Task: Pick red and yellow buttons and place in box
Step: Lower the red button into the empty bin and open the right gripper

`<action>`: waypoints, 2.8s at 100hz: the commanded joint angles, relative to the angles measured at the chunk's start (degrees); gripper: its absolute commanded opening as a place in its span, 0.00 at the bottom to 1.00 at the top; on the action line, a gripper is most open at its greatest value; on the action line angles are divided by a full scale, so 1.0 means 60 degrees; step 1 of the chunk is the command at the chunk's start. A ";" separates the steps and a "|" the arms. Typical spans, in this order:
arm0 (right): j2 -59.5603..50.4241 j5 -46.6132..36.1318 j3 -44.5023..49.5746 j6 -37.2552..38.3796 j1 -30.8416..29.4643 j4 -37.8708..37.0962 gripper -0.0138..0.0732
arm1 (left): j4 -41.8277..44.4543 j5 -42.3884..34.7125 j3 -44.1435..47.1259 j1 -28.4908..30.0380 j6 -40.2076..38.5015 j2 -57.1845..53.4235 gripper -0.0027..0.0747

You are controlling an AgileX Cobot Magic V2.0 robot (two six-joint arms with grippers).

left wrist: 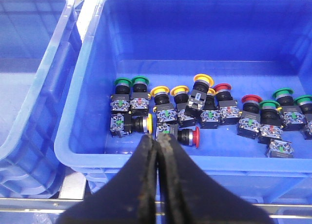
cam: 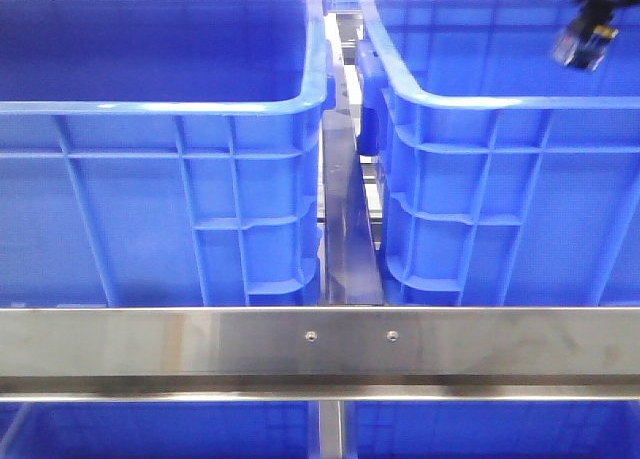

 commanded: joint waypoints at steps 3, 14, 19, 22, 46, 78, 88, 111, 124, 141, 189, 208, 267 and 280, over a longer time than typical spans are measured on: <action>0.0172 -0.0034 -0.0653 -0.0529 0.0086 0.0248 0.23 | 0.0040 -0.0753 -0.0230 0.0017 -0.0046 0.0042 0.01; 0.0654 -0.0234 -0.0952 -0.1221 0.0352 0.0248 0.23 | 0.0040 -0.0753 -0.0230 0.0017 -0.0046 0.0042 0.01; 0.0888 -0.0396 -0.1078 -0.1529 0.0514 0.0248 0.23 | 0.0040 -0.0753 -0.0230 0.0017 -0.0046 0.0042 0.01; 0.1011 -0.0536 -0.1142 -0.1696 0.0621 0.0248 0.23 | 0.0040 -0.0753 -0.0230 0.0017 -0.0046 0.0042 0.01; 0.1783 -0.1050 -0.1691 -0.1993 0.0927 0.0248 0.23 | 0.0040 -0.0753 -0.0230 0.0017 -0.0046 0.0042 0.01; 0.2468 -0.1245 -0.2148 -0.1993 0.0927 0.0248 0.23 | 0.0040 -0.0753 -0.0230 0.0017 -0.0046 0.0042 0.01; 0.2625 -0.1207 -0.2260 -0.1993 0.0927 0.0248 0.23 | 0.0056 -0.0753 -0.0230 0.0017 -0.0046 0.0042 0.01; 0.2965 -0.1100 -0.2541 -0.1993 0.0927 0.0256 0.23 | 0.0056 -0.0753 -0.0230 0.0017 -0.0032 0.0042 0.01; 0.3226 -0.0946 -0.2602 -0.1993 0.0927 0.0256 0.23 | 0.0056 -0.0753 -0.0230 0.0017 -0.0032 0.0042 0.01; 0.3514 -0.0957 -0.2602 -0.1993 0.0917 0.0256 0.23 | 0.0056 -0.0753 -0.0230 0.0017 -0.0032 0.0042 0.01; 0.3464 -0.0884 -0.2593 -0.1993 0.0910 0.0256 0.68 | 0.0056 -0.0753 -0.0230 0.0017 -0.0032 0.0042 0.01; 0.3288 -0.0884 -0.2593 -0.1983 0.0910 0.0256 0.80 | 0.0056 -0.0753 -0.0230 0.0017 -0.0032 0.0042 0.01; -0.0762 -0.1432 -0.0353 -0.1975 0.0910 0.1099 0.79 | 0.0056 -0.0770 -0.0230 0.0017 -0.0032 0.0042 0.01; -0.2167 -0.1499 0.0678 -0.1975 0.0910 0.1207 0.79 | 0.0056 -0.0805 -0.0230 0.0017 -0.0032 0.0042 0.01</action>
